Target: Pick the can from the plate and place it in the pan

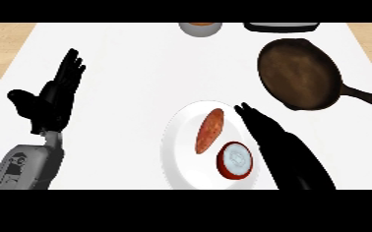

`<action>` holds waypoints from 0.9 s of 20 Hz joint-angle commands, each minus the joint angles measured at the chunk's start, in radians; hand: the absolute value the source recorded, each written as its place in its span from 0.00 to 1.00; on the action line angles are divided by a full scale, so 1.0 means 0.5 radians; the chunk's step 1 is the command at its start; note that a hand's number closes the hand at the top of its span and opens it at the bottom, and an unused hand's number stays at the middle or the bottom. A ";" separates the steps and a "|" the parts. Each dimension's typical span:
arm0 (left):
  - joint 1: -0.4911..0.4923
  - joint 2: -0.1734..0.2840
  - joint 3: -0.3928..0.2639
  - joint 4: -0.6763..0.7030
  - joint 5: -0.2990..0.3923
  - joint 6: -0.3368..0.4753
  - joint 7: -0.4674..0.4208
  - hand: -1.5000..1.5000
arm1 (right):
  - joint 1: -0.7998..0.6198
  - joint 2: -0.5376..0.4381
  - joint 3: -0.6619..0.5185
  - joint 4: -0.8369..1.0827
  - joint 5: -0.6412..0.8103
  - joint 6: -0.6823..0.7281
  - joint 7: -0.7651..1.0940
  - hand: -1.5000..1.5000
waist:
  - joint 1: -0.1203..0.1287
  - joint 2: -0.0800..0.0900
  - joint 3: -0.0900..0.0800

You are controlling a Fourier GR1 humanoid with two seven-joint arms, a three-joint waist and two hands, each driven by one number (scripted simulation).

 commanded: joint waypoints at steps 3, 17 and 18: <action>0.050 0.068 0.088 -0.029 0.015 -0.109 0.005 0.50 | 0.055 0.011 -0.005 0.008 0.039 0.220 0.122 0.00 | -0.001 -0.002 0.000; -0.015 -0.130 0.032 0.007 -0.138 0.014 -0.019 0.50 | 0.045 0.105 0.053 0.279 0.143 0.430 0.174 0.00 | -0.010 -0.001 0.000; -0.090 0.010 0.132 -0.091 -0.035 -0.065 0.203 0.50 | -0.060 0.263 0.128 0.424 0.191 0.410 0.232 0.00 | 0.006 -0.001 0.000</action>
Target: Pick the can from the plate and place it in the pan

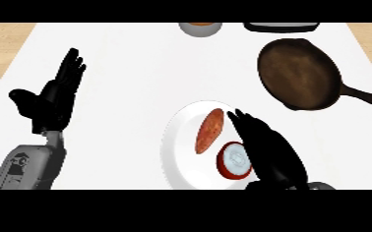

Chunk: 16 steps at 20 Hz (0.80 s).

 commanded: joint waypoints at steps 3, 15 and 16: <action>0.036 -0.047 0.008 -0.036 -0.025 -0.005 0.034 0.50 | -0.038 0.191 0.025 0.212 0.119 0.135 0.148 0.00 | 0.005 0.000 0.001; 0.015 -0.116 0.053 0.079 -0.119 -0.032 -0.097 0.50 | 0.070 0.259 -0.079 0.400 0.189 0.304 -0.031 0.00 | -0.009 0.003 0.000; 0.069 -0.056 0.080 -0.066 -0.087 -0.077 -0.003 0.50 | 0.094 0.245 -0.111 0.460 0.186 0.310 -0.128 0.00 | -0.001 0.001 0.001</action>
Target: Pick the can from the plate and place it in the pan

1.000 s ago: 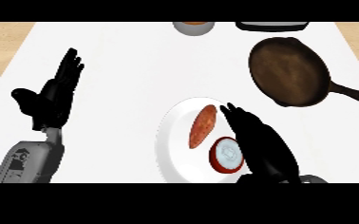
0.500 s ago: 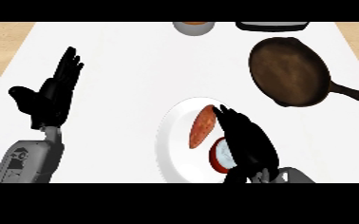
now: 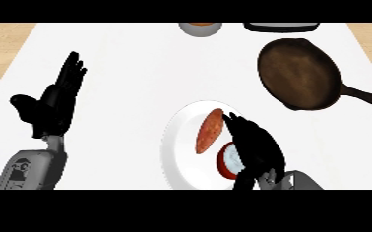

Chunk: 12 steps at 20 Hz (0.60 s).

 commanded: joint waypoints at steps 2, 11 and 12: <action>0.043 -0.019 0.032 -0.035 -0.001 -0.065 -0.003 0.50 | -0.014 0.118 -0.046 0.155 0.044 0.165 -0.059 1.00 | 0.004 0.001 0.001; -0.028 -0.084 0.054 0.086 -0.090 -0.058 -0.037 0.50 | 0.161 0.159 0.053 -0.018 0.308 0.237 -0.179 1.00 | -0.006 -0.001 0.001; -0.064 -0.061 0.091 0.006 -0.067 -0.073 0.069 0.50 | 0.082 0.221 -0.033 0.057 0.330 0.277 -0.218 1.00 | -0.002 0.000 0.001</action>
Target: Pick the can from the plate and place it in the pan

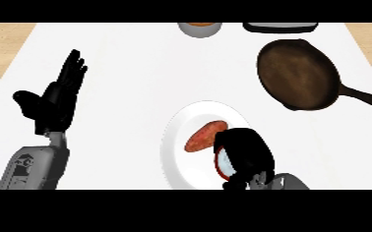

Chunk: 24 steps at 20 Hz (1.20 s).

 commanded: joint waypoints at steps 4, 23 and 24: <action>0.090 0.032 0.031 -0.238 0.036 -0.082 0.161 0.50 | -0.020 0.224 0.028 0.232 0.297 -0.159 -0.078 1.00 | 0.017 0.010 0.007; -0.027 0.014 0.093 0.070 -0.022 -0.103 -0.064 0.50 | -0.644 0.479 -0.056 0.107 1.111 -0.723 0.410 1.00 | -0.008 0.009 0.006; 0.034 -0.064 0.032 0.006 -0.059 -0.036 -0.037 0.50 | -0.569 0.416 -0.098 0.036 1.129 -0.812 0.369 1.00 | -0.010 0.007 0.007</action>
